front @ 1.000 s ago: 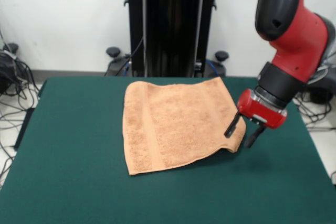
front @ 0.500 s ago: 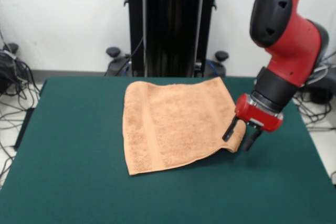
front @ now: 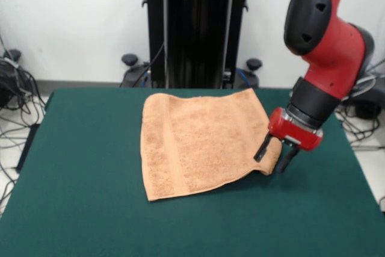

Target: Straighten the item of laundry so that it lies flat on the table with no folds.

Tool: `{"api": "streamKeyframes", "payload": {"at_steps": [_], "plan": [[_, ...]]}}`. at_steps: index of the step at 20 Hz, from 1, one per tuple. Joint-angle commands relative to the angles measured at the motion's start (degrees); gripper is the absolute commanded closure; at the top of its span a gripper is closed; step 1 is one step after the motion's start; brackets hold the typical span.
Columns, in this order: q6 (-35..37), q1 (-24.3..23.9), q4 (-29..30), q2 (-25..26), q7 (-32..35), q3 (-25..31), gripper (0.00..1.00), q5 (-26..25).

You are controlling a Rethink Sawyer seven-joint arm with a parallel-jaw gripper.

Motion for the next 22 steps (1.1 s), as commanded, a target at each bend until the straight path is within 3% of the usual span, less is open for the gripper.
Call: {"api": "streamKeyframes", "payload": {"at_steps": [1,22], "plan": [[-2.5,-1.6,2.5,1.0,11.0,9.7,0.00,2.9],[-3.4,-3.0,2.7,1.4,10.3,11.5,0.00,2.3]]}}
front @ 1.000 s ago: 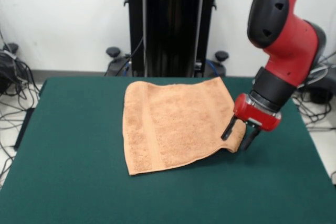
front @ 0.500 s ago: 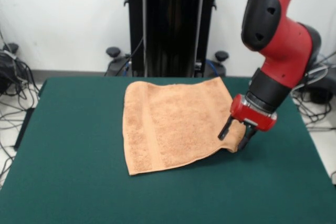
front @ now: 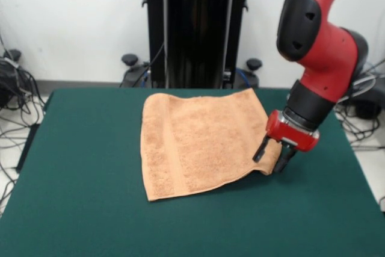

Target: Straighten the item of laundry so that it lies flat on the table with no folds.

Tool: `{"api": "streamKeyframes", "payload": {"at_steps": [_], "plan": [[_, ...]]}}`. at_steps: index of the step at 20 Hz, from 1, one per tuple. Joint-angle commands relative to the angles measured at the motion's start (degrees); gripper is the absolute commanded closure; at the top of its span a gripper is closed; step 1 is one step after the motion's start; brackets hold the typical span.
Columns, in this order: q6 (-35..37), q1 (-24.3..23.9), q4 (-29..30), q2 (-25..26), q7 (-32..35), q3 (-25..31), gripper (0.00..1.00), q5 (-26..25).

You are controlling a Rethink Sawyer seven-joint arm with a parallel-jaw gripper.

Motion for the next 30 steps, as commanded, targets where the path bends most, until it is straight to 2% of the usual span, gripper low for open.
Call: {"api": "streamKeyframes", "payload": {"at_steps": [1,9,17,30], "plan": [[-2.6,-1.8,1.8,1.4,10.1,8.9,0.00,2.2],[-2.7,-2.0,1.6,1.8,10.1,8.9,0.00,2.2],[-5.2,-4.5,2.2,0.5,9.6,10.0,0.00,1.2],[-6.6,-5.1,2.5,1.1,10.5,10.0,0.00,2.3]]}}
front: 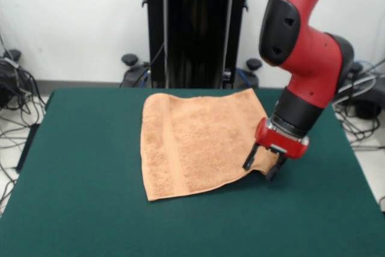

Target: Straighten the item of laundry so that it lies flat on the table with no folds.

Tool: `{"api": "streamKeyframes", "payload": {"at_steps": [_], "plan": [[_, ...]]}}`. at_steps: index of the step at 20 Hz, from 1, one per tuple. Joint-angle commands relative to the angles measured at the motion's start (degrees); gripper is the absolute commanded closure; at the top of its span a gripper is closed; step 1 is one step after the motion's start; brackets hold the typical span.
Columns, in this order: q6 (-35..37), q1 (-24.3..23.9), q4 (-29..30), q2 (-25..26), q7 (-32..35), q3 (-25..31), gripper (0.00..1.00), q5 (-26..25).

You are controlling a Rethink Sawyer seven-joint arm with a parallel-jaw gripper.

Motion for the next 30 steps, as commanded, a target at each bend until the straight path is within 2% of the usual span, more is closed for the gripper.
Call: {"api": "streamKeyframes", "payload": {"at_steps": [1,7,11,21,30], "plan": [[-2.3,-1.6,2.5,0.8,10.5,9.1,0.00,2.3],[-1.9,-0.8,3.0,1.0,11.3,8.3,0.00,3.1],[0.1,0.3,5.9,-0.1,13.6,5.9,0.00,5.0],[3.6,-0.7,13.0,-1.9,20.2,10.4,0.00,16.5],[1.9,-2.2,17.9,-3.5,19.3,15.2,0.00,24.2]]}}
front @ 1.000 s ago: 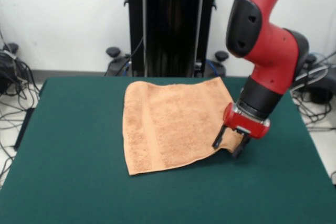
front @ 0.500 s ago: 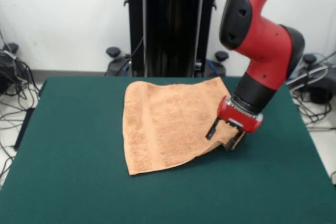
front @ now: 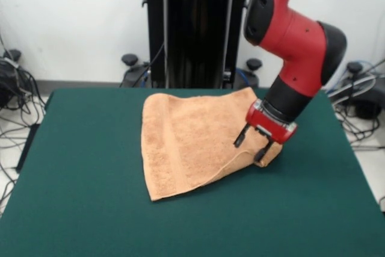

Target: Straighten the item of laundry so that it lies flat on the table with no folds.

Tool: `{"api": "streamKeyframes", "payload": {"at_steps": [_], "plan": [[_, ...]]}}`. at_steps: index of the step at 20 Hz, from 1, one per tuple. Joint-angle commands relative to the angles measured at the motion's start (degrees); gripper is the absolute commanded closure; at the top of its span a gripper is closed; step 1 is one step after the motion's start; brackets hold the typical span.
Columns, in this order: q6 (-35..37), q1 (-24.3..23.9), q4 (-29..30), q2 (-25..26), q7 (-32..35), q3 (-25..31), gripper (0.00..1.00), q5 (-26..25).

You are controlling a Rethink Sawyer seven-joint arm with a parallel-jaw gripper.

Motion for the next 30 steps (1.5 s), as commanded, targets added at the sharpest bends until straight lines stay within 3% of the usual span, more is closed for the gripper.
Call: {"api": "streamKeyframes", "payload": {"at_steps": [1,16,30], "plan": [[1.8,-2.3,6.2,-0.2,18.2,12.5,0.00,6.4],[-6.6,-5.1,13.0,-2.4,15.3,16.5,0.00,5.0],[-22.9,-8.7,25.5,-4.3,18.1,21.3,0.00,-2.1]]}}
